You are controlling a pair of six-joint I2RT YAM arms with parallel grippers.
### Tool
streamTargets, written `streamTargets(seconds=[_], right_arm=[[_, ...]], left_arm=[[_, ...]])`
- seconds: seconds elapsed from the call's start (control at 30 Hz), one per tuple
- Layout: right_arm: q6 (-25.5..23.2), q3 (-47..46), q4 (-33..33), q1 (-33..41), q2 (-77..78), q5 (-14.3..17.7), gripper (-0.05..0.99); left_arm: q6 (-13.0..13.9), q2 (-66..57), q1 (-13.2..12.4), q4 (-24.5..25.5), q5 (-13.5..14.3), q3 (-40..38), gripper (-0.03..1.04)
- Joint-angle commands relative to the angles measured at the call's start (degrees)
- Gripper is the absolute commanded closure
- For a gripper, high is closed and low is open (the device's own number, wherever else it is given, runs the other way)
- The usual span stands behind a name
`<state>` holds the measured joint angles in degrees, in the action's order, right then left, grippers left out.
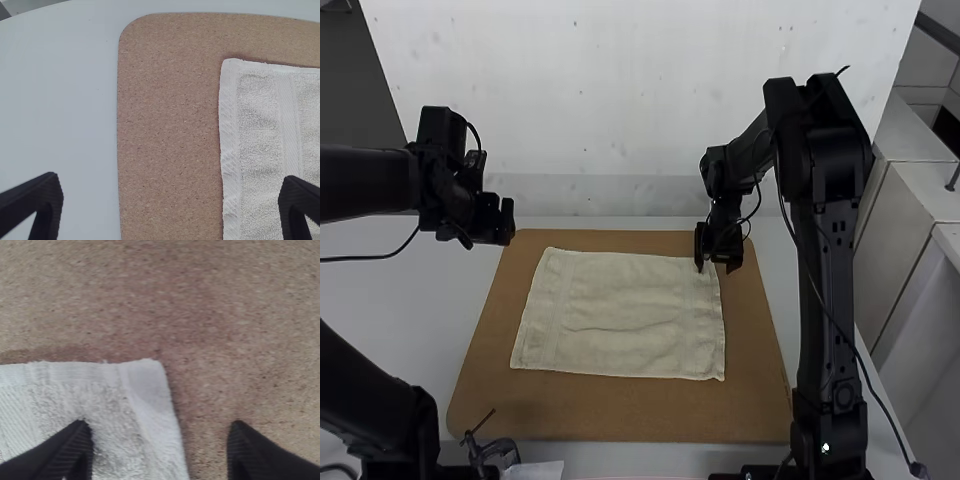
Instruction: Fold the towel.
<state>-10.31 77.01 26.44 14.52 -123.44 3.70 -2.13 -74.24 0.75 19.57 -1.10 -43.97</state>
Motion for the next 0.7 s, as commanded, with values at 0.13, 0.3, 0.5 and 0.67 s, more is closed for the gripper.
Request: streamTargets(seconds=[0.13,0.3,0.5,0.67], right_arm=[[-0.6,0.2,1.7,3.8,-3.7,3.1,0.77],[-0.3,0.1,1.8,3.1,-3.7,4.2,0.92],[-0.2,-0.7,1.5,2.4,-3.4,4.4,0.92],[0.1,-1.0,1.3,2.1,-3.5,4.5,0.92]], left_arm=[[0.6,-9.1,-0.2,-1.2,-0.8,-1.3,0.04],[0.5,-15.0,0.7,-1.4,-0.5,-4.8,0.04],[0.5,-24.6,4.5,-1.4,3.6,-11.4,0.04],[-0.3,-31.9,6.5,-1.6,3.7,-17.1,0.06]])
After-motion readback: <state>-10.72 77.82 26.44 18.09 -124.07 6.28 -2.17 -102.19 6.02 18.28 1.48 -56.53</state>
